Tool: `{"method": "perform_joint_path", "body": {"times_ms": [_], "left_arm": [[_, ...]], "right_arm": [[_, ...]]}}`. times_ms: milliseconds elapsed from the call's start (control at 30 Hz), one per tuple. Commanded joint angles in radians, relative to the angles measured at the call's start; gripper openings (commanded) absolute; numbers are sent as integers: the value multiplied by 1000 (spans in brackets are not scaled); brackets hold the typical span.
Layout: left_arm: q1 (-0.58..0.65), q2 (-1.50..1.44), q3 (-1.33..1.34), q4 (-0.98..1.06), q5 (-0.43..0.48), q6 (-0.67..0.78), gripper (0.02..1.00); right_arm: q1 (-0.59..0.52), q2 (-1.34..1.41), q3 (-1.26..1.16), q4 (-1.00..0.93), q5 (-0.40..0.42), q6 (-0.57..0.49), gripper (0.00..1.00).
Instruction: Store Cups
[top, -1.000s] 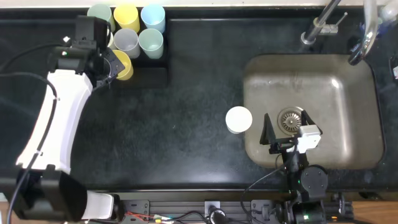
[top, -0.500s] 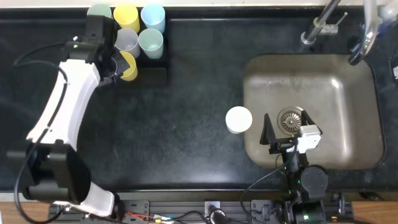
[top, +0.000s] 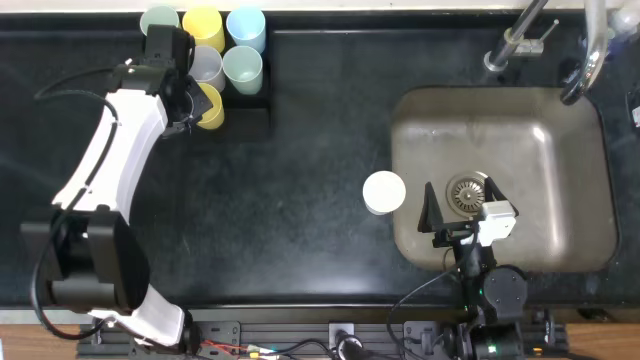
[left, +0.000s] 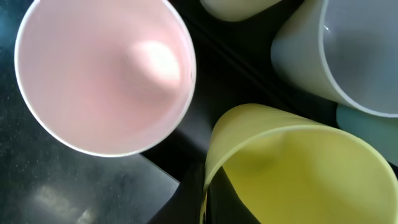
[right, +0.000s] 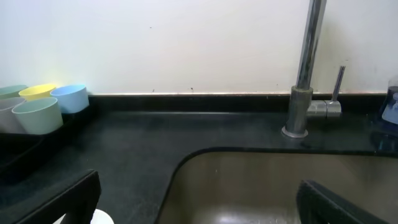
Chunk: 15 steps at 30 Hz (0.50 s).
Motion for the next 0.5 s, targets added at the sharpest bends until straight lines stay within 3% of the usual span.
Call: {"method": "perform_joint_path", "body": {"times_ms": [33,267,500], "left_arm": [[1,34,-8,3,0,18,36],[1,52,-8,13,-2,18,40],[2,52,-8,28,-17,18,104]], "right_arm": [[6,-10,-13,5,11,0,993],[6,-10,-13,5,11,0,996],[6,-10,-13,5,11,0,998]]}}
